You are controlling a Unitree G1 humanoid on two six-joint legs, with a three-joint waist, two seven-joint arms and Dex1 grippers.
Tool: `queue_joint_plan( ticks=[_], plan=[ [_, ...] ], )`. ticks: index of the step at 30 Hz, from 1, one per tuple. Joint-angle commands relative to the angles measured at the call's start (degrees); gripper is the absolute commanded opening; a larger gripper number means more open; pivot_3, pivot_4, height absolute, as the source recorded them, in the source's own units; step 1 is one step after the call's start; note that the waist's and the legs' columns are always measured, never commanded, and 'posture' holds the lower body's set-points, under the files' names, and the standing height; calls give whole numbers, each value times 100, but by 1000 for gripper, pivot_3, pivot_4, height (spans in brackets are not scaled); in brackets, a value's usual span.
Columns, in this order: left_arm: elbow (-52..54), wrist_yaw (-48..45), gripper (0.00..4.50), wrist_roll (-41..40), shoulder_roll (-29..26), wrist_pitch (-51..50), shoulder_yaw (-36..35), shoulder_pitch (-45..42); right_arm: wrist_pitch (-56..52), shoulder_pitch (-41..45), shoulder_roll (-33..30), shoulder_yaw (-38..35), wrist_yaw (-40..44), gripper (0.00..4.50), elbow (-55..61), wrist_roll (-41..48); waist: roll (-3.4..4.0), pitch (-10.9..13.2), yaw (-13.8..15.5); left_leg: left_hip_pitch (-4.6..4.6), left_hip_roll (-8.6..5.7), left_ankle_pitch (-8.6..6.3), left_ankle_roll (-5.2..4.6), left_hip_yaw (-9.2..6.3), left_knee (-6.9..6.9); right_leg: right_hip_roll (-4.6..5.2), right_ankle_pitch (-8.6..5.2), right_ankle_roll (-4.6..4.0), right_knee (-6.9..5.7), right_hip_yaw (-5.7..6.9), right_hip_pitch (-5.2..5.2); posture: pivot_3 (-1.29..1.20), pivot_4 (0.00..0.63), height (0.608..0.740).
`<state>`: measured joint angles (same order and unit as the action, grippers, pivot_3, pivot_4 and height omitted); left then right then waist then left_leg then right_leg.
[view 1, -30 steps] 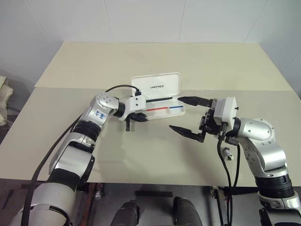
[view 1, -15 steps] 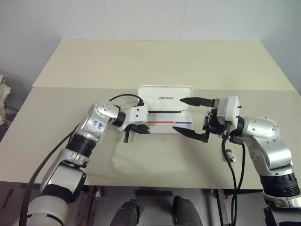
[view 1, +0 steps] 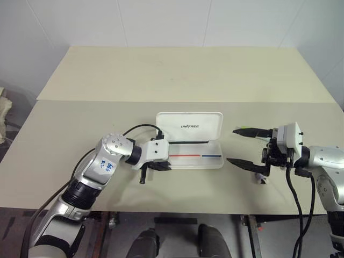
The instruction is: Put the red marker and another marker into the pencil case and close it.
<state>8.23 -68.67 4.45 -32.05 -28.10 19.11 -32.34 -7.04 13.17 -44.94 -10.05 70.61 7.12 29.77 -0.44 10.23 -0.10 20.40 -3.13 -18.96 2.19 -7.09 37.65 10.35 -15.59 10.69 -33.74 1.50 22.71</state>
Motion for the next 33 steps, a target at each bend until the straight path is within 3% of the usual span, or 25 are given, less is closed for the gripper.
queue_joint_plan(
  ticks=[1,3,4,10,17,25,33],
  plan=[
    [79,140,7,-69,-72,-161,118,268,126,37,-41,-147,40,4500,110,88,0,0,2,-1,0,0,0,2,0,0,0,0,-1,-2,0,0,150,740],
    [-15,249,7,-105,-37,-74,93,322,117,51,13,-100,6,4500,160,104,0,0,7,-6,0,0,0,3,0,0,0,0,-1,-5,-2,0,150,740],
    [-112,363,275,-98,-5,-17,60,332,120,72,39,-63,-4,4500,165,98,0,0,8,-6,0,0,0,3,1,0,0,0,-1,-5,-3,0,150,740],
    [-246,621,2193,-493,238,189,-180,358,166,220,155,67,-9,4500,86,56,0,0,21,-9,-1,-1,1,4,17,0,4,-5,5,-10,-5,0,150,740],
    [0,355,4466,-995,44,604,-335,522,221,381,262,190,88,4500,-84,14,0,1,20,-7,-1,0,2,3,31,0,8,-8,-1,-13,-5,0,150,740],
    [589,425,4466,-1469,-210,681,-804,961,341,534,399,369,231,4500,-327,-17,1,2,8,-5,0,-3,4,3,26,-1,9,-8,0,-14,-3,0,150,740],
    [1292,1137,4466,-2026,-222,673,-1888,1676,480,721,596,571,379,4500,-651,-98,4,4,0,-5,1,-6,6,3,26,-1,8,-8,9,-15,-2,0,150,740]
  ],
)
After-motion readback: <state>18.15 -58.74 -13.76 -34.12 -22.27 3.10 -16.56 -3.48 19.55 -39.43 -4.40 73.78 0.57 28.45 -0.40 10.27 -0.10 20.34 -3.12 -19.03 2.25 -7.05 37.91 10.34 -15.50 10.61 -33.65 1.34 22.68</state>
